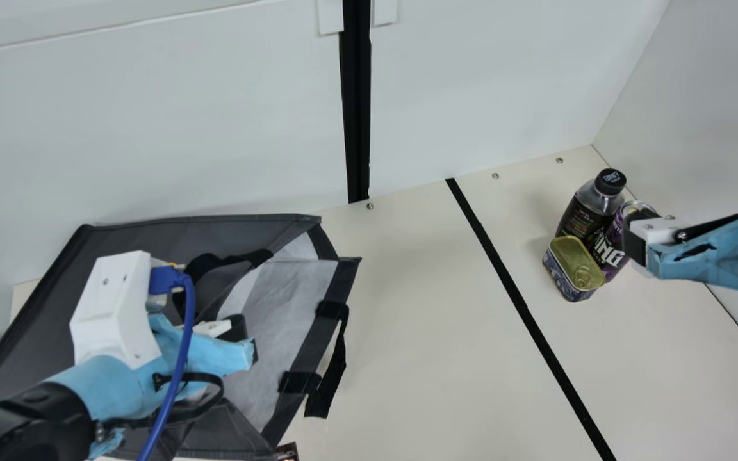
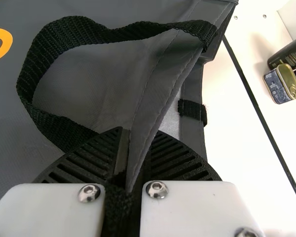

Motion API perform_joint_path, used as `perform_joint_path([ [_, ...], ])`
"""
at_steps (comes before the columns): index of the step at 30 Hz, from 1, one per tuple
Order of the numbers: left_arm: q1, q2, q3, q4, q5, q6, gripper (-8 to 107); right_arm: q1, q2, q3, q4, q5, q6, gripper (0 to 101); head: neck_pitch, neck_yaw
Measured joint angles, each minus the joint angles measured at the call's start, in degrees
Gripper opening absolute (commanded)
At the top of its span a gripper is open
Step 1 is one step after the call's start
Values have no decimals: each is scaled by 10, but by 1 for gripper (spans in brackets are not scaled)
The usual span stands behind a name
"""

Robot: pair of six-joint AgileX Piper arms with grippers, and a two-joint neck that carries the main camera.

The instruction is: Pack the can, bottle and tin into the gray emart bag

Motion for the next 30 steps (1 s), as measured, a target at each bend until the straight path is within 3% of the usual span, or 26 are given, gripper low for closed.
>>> perform_joint_path([
  [13, 0, 0, 0, 0, 0, 0, 10, -10, 19, 5, -16, 0, -1, 91, 1, 0],
  [30, 0, 0, 0, 0, 0, 0, 10, -56, 58, 13, -19, 0, -60, 91, 0, 0],
])
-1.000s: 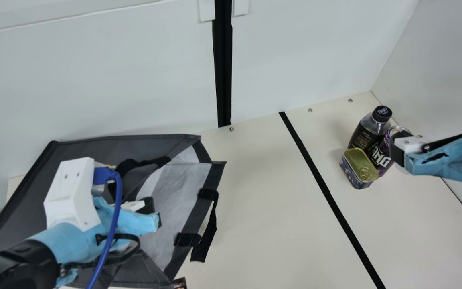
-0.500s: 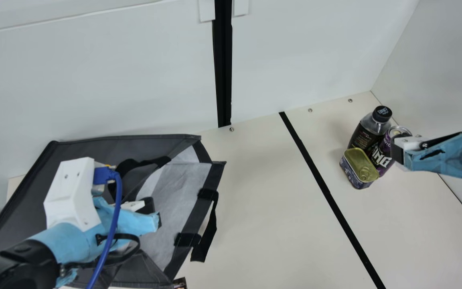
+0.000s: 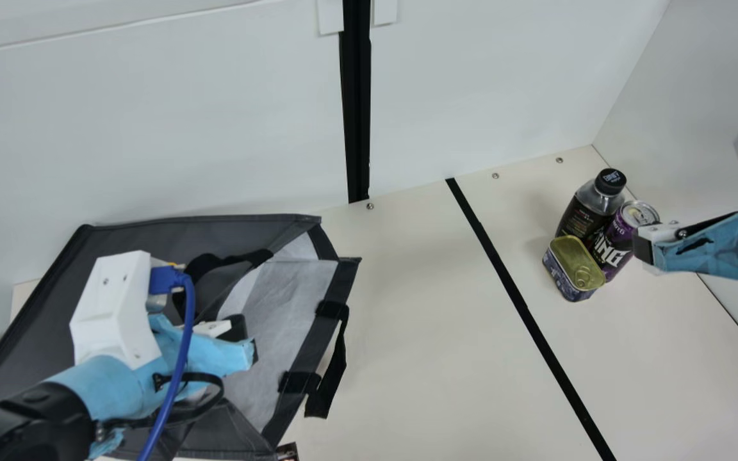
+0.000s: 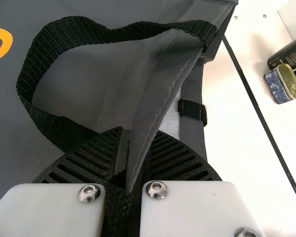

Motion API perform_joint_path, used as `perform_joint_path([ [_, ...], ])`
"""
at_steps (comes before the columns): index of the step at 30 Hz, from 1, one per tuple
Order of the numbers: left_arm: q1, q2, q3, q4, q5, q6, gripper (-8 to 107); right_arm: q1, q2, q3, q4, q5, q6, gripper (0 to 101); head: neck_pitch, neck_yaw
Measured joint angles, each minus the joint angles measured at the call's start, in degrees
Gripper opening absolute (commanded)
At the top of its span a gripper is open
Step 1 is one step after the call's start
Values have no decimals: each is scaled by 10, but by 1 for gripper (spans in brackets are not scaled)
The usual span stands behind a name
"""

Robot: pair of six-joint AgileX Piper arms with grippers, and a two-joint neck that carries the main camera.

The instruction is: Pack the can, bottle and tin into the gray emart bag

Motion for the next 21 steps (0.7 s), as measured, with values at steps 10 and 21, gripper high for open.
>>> perform_joint_path([
  [10, 0, 0, 0, 0, 0, 0, 10, -16, 30, 3, 8, 0, -28, 91, 1, 0],
  [21, 0, 0, 0, 0, 0, 0, 10, -41, 70, 11, 34, -17, -59, 91, 0, 0],
])
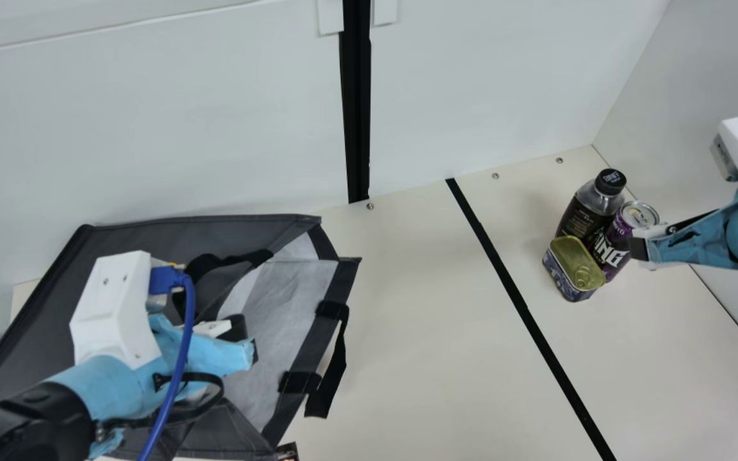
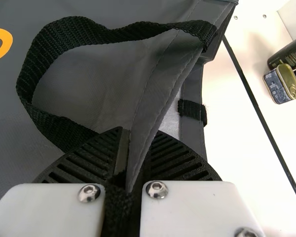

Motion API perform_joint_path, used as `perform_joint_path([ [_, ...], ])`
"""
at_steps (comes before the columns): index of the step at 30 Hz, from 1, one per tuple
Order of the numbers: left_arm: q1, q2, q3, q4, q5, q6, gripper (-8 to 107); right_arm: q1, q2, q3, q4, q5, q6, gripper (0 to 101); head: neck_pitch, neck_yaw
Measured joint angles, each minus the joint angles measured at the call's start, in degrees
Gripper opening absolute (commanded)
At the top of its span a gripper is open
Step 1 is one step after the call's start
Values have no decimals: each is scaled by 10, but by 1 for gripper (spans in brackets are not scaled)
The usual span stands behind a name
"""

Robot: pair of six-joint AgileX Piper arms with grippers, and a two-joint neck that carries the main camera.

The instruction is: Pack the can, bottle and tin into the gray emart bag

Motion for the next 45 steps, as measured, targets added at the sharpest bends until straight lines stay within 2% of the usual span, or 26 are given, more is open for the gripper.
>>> perform_joint_path([
  [24, 0, 0, 0, 0, 0, 0, 10, -5, 104, -9, 6, -50, -23, 91, 0, 0],
  [45, 0, 0, 0, 0, 0, 0, 10, -8, 216, -74, 9, -64, -39, 91, 0, 0],
])
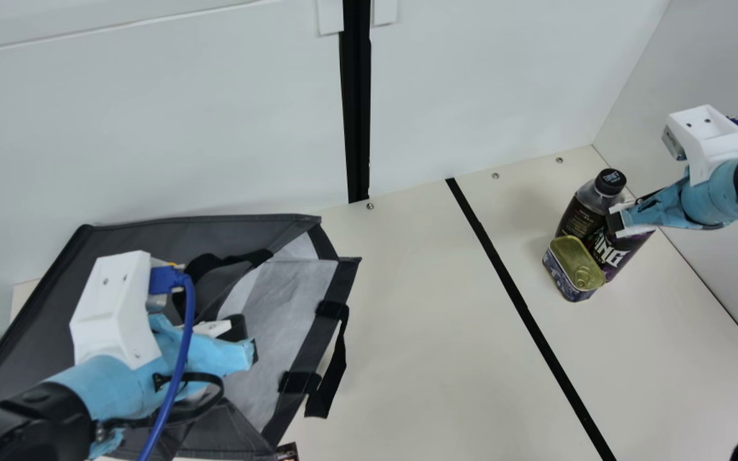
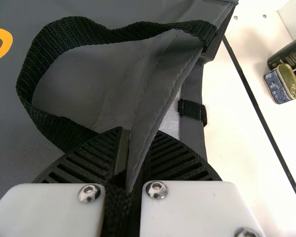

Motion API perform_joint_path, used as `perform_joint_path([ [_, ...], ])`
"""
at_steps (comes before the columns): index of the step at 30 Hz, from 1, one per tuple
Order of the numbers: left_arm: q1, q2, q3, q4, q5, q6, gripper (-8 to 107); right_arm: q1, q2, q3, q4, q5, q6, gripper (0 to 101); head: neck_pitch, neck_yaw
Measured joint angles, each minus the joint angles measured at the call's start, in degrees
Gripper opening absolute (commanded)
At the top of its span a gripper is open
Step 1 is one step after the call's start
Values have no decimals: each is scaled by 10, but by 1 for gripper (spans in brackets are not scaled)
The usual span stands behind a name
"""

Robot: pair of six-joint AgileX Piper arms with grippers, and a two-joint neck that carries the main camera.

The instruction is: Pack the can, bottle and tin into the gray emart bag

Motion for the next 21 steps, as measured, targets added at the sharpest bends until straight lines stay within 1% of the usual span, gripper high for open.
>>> perform_joint_path([
  [6, 0, 0, 0, 0, 0, 0, 10, -1, 31, -21, 4, 0, -5, 91, 0, 0],
  [21, 0, 0, 0, 0, 0, 0, 10, 1, 104, -59, 13, -7, -5, 91, 0, 0],
])
